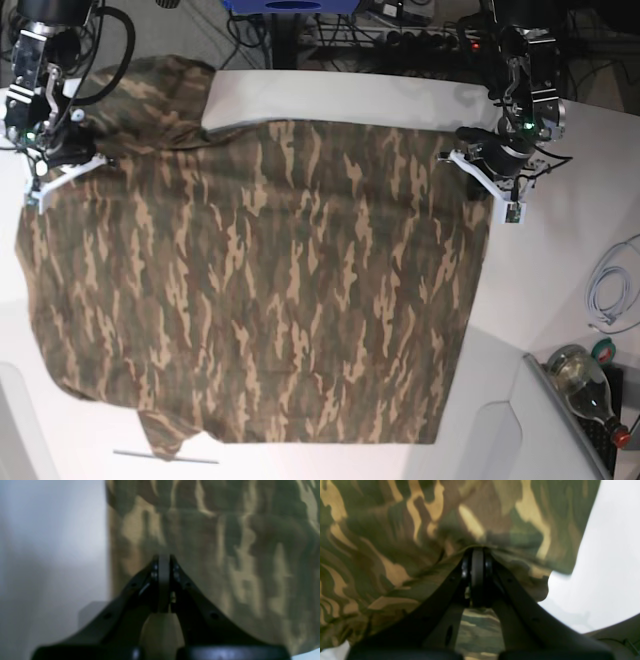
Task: Layout the t-shirt on the table in an organized manner, then fold the t-shirt properly
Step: 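Regrasp the shirt's collar-side corners with both grippers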
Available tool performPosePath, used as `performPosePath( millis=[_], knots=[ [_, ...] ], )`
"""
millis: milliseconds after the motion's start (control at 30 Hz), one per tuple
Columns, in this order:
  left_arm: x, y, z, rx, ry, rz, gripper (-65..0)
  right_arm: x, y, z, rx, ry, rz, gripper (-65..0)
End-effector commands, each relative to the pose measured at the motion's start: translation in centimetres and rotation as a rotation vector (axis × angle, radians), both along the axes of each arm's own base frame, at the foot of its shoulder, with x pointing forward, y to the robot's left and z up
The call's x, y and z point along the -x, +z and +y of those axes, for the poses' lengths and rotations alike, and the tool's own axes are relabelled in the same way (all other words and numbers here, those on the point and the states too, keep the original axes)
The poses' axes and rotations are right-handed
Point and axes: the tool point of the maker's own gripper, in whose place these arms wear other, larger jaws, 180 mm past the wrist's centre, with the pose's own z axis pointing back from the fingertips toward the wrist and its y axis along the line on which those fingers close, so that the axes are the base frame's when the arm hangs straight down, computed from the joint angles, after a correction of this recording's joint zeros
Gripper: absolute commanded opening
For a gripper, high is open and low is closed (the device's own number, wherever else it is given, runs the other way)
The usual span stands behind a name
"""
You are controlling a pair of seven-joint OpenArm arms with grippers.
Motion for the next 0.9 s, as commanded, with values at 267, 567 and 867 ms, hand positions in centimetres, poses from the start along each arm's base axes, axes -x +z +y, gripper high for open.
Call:
performPosePath(
  millis=[267, 567, 867],
  knots=[
    [0.0, 4.8, 3.2, -0.032, 0.08, -0.123, -65.0, -1.0, 6.8, 0.8, 0.081, 0.043, -0.203, -64.4],
    [4.5, 5.2, 4.8, 0.271, 0.122, -0.1, -55.8, -0.1, 7.8, 5.4, 0.023, 0.213, -0.329, -63.3],
    [7.4, 1.8, 3.7, 0.351, 0.092, -0.006, -21.1, 0.0, 7.5, 9.4, -0.075, 0.349, -0.391, -27.9]
  ],
)
